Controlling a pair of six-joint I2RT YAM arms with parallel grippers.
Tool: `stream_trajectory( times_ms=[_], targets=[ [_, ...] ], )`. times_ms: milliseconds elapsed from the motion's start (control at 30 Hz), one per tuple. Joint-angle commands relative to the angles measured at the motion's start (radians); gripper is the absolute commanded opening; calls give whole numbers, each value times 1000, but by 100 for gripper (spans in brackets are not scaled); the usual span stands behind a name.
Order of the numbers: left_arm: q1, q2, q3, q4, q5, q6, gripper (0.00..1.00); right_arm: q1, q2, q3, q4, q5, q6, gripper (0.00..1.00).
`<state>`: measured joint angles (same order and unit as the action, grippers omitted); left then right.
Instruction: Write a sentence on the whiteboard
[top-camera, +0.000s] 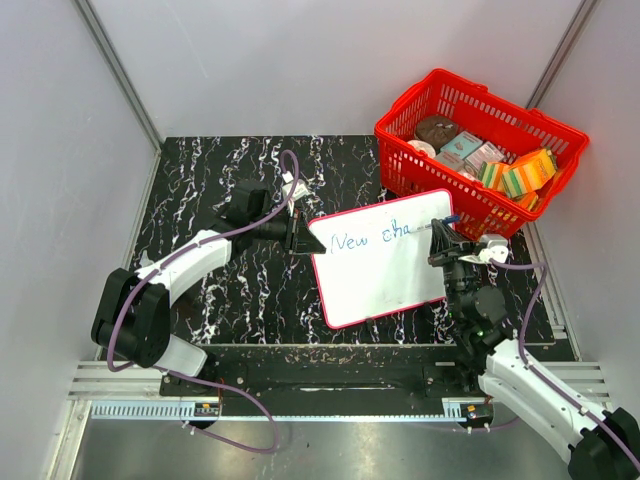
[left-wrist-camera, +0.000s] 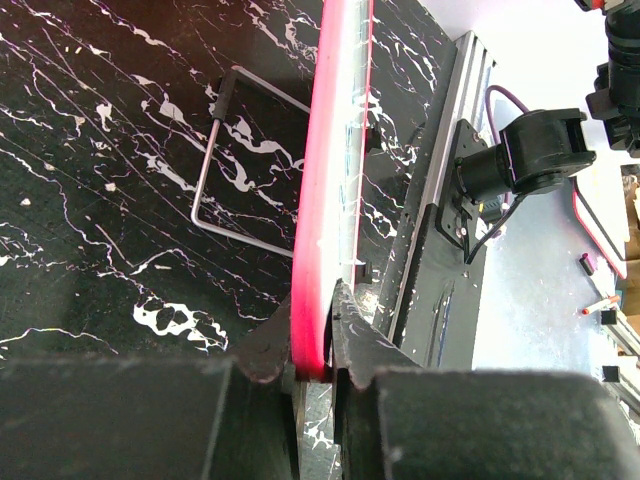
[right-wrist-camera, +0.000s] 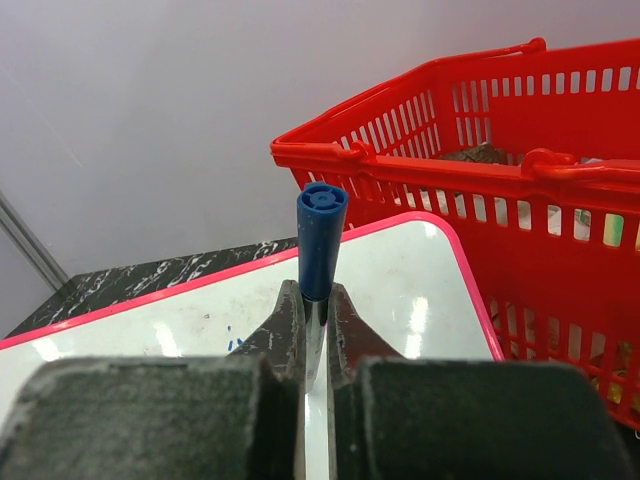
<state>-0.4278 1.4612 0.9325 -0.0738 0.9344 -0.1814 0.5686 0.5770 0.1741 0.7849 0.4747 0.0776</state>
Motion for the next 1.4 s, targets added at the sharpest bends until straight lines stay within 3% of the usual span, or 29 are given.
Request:
stream_trajectory(
  times_ms=[0, 433, 767, 1367],
  targets=[
    [-26, 37, -27, -87, -230, 247, 0, -3, -9, 1, -29, 44, 1, 0],
    [-29, 37, -24, -93, -235, 252, 0, -3, -115, 19, -12, -25, -13, 0],
    [-32, 33, -27, -96, -240, 252, 0, -3, -2, 47, 60, 13, -41, 0],
    [-34, 39, -27, -98, -243, 257, 0, -3, 43, 50, 154, 30, -72, 0]
  ],
)
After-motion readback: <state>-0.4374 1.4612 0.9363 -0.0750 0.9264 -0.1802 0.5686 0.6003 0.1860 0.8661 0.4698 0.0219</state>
